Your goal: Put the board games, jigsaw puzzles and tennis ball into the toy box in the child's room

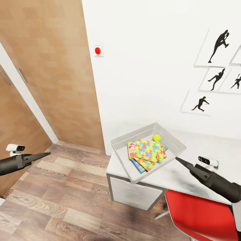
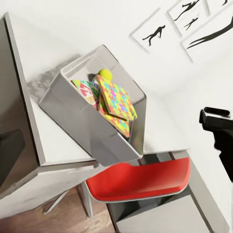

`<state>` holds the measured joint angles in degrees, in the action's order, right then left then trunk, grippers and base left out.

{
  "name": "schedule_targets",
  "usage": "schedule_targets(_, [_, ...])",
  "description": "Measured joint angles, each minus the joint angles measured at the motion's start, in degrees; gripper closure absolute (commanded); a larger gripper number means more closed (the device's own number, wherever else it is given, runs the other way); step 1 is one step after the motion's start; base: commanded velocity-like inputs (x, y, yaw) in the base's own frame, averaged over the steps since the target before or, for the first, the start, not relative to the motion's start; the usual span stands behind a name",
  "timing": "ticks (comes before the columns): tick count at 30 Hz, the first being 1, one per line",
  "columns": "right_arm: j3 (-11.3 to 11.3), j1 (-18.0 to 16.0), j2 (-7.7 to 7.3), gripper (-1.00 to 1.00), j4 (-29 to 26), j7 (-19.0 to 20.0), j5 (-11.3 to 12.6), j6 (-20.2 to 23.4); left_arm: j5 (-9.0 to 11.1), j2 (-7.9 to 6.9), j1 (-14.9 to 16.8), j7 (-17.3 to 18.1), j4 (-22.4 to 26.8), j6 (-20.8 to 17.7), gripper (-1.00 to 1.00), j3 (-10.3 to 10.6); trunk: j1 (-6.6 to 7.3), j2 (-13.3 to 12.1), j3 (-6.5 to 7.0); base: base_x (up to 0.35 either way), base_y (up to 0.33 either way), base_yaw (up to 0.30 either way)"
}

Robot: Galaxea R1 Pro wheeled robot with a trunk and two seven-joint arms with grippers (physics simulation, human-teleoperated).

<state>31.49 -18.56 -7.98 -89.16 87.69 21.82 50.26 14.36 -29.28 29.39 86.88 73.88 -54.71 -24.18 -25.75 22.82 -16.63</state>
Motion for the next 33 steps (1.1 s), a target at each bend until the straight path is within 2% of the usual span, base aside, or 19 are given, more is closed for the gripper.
schedule_targets(9, [1.31, 4.71, 3.15, -1.00, -0.08, 1.12, 0.13, -5.51, -0.03, 0.38, -1.90, 0.01, -1.44, 1.07, -1.00, -0.04, -0.01, 0.00, 0.85, -0.020, 0.000, 0.000])
schedule_targets(13, [1.48, 6.30, 4.01, -1.00, -0.20, 1.22, 0.85, -7.24, -0.01, 0.40, -2.21, 0.02, -2.49, 1.53, -1.00, -0.07, 0.00, 0.00, 1.23, -0.048, 0.000, 0.000])
schedule_targets(21, [1.83, 7.40, 4.43, -1.00, -0.39, 1.27, 4.18, -8.81, 0.15, 0.24, -2.34, 0.08, -3.23, 1.76, -1.00, -0.23, 0.00, 0.00, 1.99, -0.011, 0.043, 0.000])
schedule_targets(33, [4.16, 7.91, 4.46, -1.00, -0.26, 1.23, 5.17, -9.34, 0.06, 0.37, -2.35, 0.04, -3.39, 1.87, -1.00, -0.16, 0.00, 0.00, 3.12, 0.010, 0.116, -0.062])
